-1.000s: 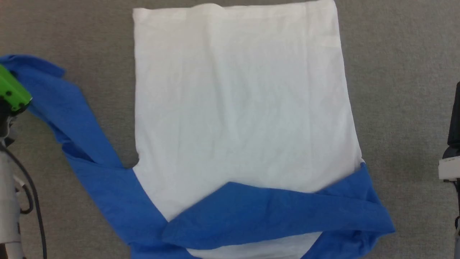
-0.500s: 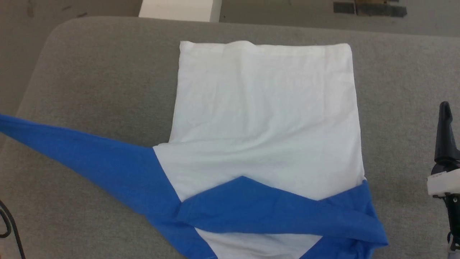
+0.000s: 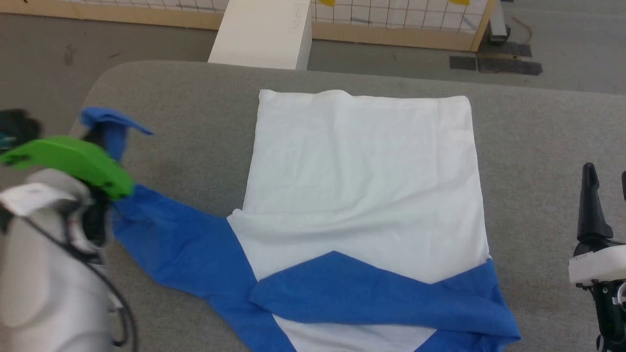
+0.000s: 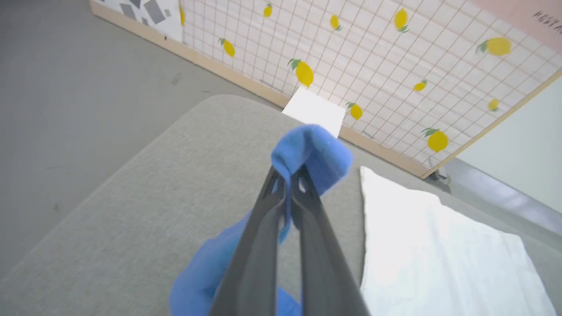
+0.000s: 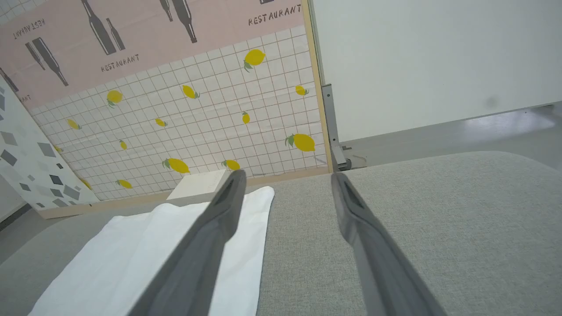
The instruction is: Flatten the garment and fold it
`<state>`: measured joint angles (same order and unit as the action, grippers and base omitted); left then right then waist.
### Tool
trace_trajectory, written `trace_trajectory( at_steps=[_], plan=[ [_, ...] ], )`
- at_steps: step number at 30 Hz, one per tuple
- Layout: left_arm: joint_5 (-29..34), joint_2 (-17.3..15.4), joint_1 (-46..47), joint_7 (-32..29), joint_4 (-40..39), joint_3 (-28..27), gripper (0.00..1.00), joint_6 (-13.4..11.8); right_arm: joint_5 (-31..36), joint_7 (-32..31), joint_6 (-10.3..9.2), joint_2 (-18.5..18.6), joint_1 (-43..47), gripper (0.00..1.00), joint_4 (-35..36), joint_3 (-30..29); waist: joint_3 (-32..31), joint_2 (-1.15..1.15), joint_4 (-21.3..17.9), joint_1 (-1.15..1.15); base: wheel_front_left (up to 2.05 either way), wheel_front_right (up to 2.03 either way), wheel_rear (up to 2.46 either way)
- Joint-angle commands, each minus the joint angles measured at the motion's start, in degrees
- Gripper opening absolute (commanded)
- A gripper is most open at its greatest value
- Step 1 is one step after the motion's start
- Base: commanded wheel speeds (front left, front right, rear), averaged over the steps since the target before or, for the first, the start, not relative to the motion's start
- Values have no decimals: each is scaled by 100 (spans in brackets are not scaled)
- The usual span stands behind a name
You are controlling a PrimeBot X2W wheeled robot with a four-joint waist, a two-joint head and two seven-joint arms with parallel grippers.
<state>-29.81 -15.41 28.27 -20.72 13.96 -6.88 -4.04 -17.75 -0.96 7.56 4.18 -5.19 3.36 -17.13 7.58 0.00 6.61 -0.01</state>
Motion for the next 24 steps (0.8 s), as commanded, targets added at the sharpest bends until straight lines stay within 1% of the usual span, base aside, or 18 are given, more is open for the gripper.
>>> trace_trajectory(
  at_steps=[1,4,7,9,11,15,19,24],
  plan=[
    [125,203,-178,29,-210,255,0,46,12,40,-8,-32,89,100,-18,-10,-82,0,-27,1,0,0,0],
    [170,596,-295,-65,-560,743,0,141,12,48,-8,-51,118,100,-21,-17,-106,0,-64,1,0,0,0],
    [151,962,-391,-174,-739,1288,0,264,11,51,-8,-68,124,100,-20,-16,-104,0,-125,1,0,0,0],
    [96,1104,-456,-214,-757,1664,0,346,12,52,-8,-78,118,100,-19,-1,-96,0,-178,1,0,0,0],
    [-2,1189,-517,-252,-696,2093,0,453,12,54,-8,-85,109,100,-36,11,-83,0,-240,1,0,0,0],
    [-329,1245,-626,-303,-450,3010,0,611,-1,81,-8,-95,60,100,-97,41,-57,0,-380,1,0,0,0],
    [-808,1250,-566,-71,-265,3941,0,529,-3,91,-8,-102,39,100,-130,60,-21,0,-524,1,0,0,0],
    [-1281,1252,-283,305,-83,4742,0,339,-8,102,-8,-107,32,100,-159,39,36,0,-632,1,0,0,0]
  ],
)
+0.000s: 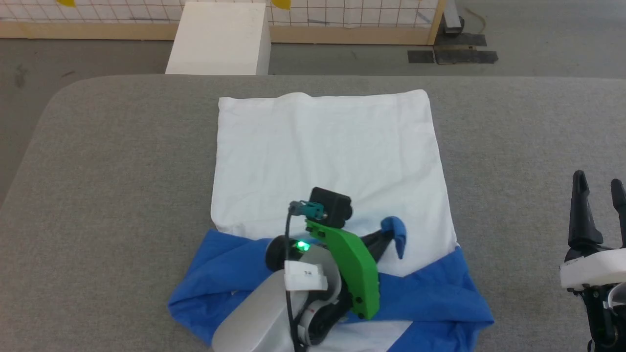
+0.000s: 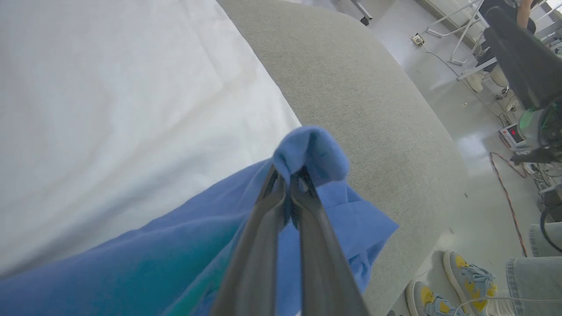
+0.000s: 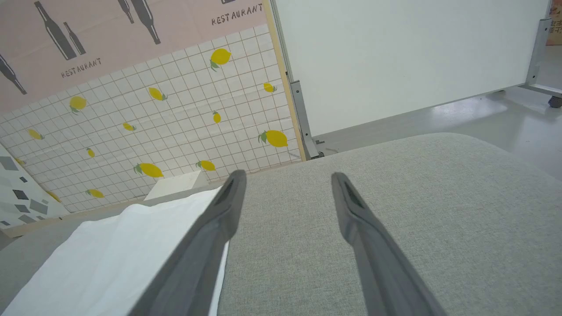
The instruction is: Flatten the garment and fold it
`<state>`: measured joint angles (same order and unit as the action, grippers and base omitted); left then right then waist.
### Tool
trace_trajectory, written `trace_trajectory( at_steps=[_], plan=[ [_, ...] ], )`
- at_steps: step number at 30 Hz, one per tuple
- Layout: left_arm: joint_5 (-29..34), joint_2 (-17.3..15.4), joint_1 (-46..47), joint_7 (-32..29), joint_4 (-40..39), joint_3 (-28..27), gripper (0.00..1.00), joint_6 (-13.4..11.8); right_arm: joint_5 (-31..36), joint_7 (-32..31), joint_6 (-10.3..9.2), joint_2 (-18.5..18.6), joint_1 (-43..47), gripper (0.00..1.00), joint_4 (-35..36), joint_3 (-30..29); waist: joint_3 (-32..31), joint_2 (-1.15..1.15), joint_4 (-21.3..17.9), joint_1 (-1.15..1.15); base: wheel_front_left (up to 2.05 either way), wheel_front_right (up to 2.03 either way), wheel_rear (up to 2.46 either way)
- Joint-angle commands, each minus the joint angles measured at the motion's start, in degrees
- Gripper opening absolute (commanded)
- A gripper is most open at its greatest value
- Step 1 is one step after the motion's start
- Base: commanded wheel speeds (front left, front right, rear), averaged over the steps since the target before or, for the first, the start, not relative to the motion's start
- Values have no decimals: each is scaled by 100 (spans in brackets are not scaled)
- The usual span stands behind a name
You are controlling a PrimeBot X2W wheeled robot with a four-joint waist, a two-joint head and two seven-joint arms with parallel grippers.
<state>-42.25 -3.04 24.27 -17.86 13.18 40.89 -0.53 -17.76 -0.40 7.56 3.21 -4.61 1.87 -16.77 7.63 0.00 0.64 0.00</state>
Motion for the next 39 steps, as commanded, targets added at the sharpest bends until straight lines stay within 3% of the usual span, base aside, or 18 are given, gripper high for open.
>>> trace_trajectory(
  at_steps=[1,10,17,18,19,28,33,39],
  plan=[
    [-199,15,183,105,25,124,0,-47,-4,42,-8,-12,-30,100,-13,4,45,0,-58,0,0,0,0],
    [-1001,15,810,689,491,1425,0,-328,-28,43,-8,-15,-105,100,-76,37,140,0,-193,0,0,0,0],
    [-1340,16,966,189,1151,2468,0,-427,-34,68,-8,-13,-141,100,-138,49,141,0,-248,0,0,0,0],
    [-1407,16,969,135,1187,2532,35,-430,-33,71,-8,-13,-136,100,-140,44,134,0,-244,0,0,0,0],
    [-1529,16,956,24,1222,2604,100,-437,-31,73,-8,-14,-125,100,-146,34,119,0,-236,0,0,0,0],
    [-2197,13,1264,-839,1088,2755,100,-455,-13,98,-8,-18,-30,100,-234,-21,-149,0,-54,0,0,0,0],
    [-2523,-285,1459,-1092,591,2401,100,-427,-3,100,-8,-23,62,100,-237,-38,-320,0,110,0,0,0,0],
    [-2827,-734,1429,-284,-20,1339,100,-596,-2,80,-8,-27,113,100,-214,-11,-425,0,239,0,0,0,0]
  ],
)
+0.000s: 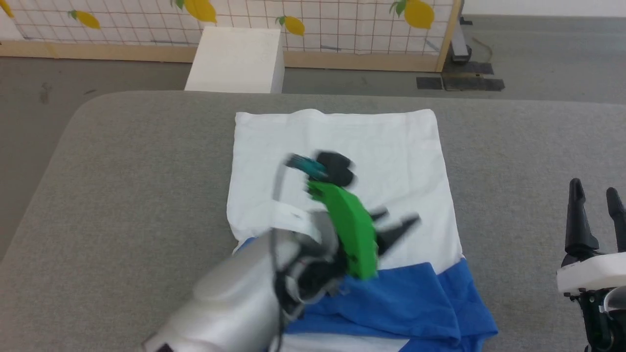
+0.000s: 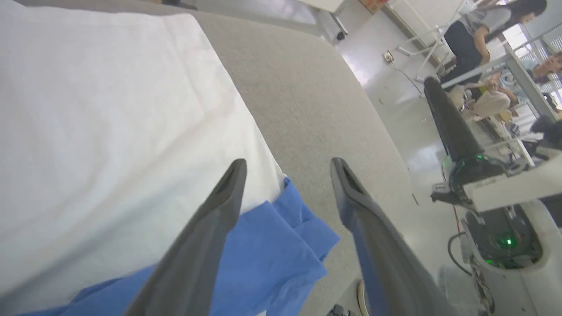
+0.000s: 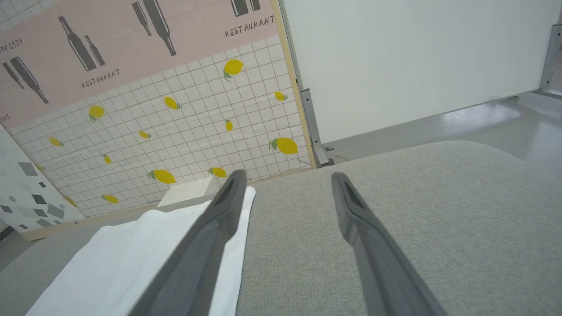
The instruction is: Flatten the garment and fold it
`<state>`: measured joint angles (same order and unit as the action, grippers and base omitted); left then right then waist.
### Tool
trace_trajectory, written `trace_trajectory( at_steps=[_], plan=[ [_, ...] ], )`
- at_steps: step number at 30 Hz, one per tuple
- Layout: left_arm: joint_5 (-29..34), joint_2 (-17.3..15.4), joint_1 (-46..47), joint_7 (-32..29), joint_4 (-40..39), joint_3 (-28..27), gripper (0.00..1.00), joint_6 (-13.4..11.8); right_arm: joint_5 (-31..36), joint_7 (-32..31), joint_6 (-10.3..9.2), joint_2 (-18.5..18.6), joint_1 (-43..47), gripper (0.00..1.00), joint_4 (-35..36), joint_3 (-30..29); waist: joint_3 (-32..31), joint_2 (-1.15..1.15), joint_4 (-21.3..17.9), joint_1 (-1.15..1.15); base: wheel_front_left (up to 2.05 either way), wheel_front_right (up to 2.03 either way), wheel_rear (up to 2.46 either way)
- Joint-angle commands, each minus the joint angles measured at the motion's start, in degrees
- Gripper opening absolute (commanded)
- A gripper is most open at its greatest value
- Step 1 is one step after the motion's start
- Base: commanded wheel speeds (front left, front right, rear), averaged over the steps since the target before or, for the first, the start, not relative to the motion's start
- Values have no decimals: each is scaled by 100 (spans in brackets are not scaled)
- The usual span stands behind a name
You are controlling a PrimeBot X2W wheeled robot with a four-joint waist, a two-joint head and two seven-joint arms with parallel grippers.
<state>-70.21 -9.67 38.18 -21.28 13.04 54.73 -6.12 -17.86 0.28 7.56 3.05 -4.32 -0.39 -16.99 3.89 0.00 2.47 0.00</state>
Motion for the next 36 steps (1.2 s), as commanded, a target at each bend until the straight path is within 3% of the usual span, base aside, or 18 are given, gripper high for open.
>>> trace_trajectory(
  at_steps=[1,6,11,16,20,25,30,36],
  plan=[
    [-25,-175,19,317,-54,-273,100,-83,6,6,-8,-11,83,100,11,28,-56,0,69,0,0,0,0],
    [165,-667,-180,1612,1,-1190,100,-291,27,-21,-8,-13,28,100,-4,139,-44,0,82,0,0,0,0],
    [895,-1278,-418,3133,234,-1726,100,-446,42,-48,-8,-1,-92,100,-3,264,87,0,87,0,0,0,0],
    [1595,-1496,-828,3614,169,-2252,100,-582,38,-98,-8,95,-230,100,-55,381,250,0,90,0,0,0,0],
    [2647,-1306,-1348,3624,-502,-3242,100,-669,28,-201,-8,157,-429,100,-110,462,453,0,75,0,0,0,0],
    [3725,-820,-2057,3626,-1229,-4134,100,-530,-4,-669,-8,263,-1028,100,-303,555,819,0,26,0,0,0,0],
    [4319,-380,-2330,3626,-1582,-4571,100,-228,81,-1429,-8,490,-2004,100,-571,620,1276,0,85,0,0,0,0],
    [4744,48,-2269,3627,-1687,-4841,100,128,241,-2816,-8,930,-3412,100,-1126,894,1901,0,299,0,0,0,0]
  ],
)
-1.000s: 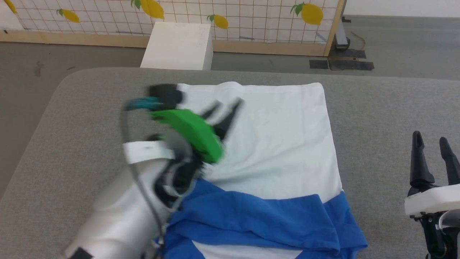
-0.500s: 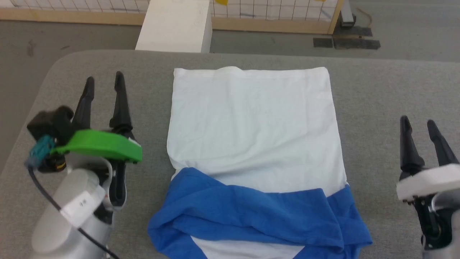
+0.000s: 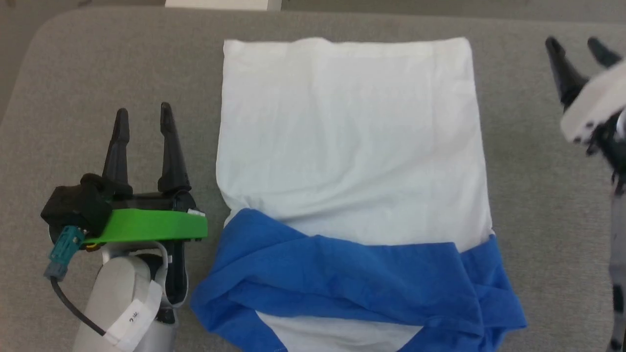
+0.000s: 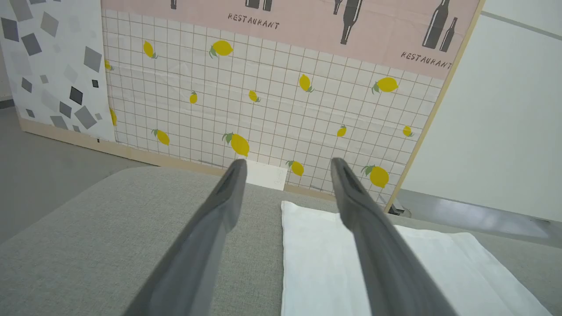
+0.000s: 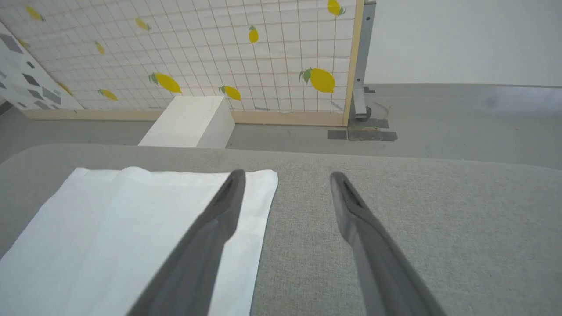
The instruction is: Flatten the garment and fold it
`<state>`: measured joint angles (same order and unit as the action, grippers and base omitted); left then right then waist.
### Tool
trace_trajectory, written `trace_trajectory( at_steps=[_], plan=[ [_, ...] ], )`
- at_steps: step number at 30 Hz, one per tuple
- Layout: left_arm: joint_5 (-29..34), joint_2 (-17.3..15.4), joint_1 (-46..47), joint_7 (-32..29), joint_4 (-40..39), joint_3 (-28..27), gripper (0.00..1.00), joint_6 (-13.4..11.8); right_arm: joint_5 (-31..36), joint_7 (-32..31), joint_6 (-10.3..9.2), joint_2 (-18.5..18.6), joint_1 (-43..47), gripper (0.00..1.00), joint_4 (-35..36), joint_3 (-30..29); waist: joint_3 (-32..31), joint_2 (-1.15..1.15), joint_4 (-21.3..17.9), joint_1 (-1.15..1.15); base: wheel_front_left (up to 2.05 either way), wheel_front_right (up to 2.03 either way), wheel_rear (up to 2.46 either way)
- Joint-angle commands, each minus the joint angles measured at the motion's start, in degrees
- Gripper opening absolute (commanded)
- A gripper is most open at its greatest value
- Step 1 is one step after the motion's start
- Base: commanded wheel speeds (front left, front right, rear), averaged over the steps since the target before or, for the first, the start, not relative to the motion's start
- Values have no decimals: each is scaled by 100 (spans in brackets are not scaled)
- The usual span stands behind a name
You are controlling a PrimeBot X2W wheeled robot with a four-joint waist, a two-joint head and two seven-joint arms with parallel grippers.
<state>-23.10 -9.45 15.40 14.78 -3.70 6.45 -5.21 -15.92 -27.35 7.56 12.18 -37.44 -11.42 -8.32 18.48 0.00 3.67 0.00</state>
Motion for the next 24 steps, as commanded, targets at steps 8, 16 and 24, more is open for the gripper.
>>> trace_trajectory(
  at_steps=[8,16,24],
  plan=[
    [351,404,140,21,-143,-192,100,334,481,-1624,-8,416,-1656,100,-852,523,1130,0,531,0,0,0,0],
    [467,577,148,21,-302,-256,100,453,1019,-2697,-8,644,-2524,100,-1620,811,1591,0,885,0,0,0,0],
    [471,640,152,21,-379,-287,100,518,1165,-3126,-8,692,-2780,100,-1835,1122,1841,0,1021,0,0,0,0]
  ],
)
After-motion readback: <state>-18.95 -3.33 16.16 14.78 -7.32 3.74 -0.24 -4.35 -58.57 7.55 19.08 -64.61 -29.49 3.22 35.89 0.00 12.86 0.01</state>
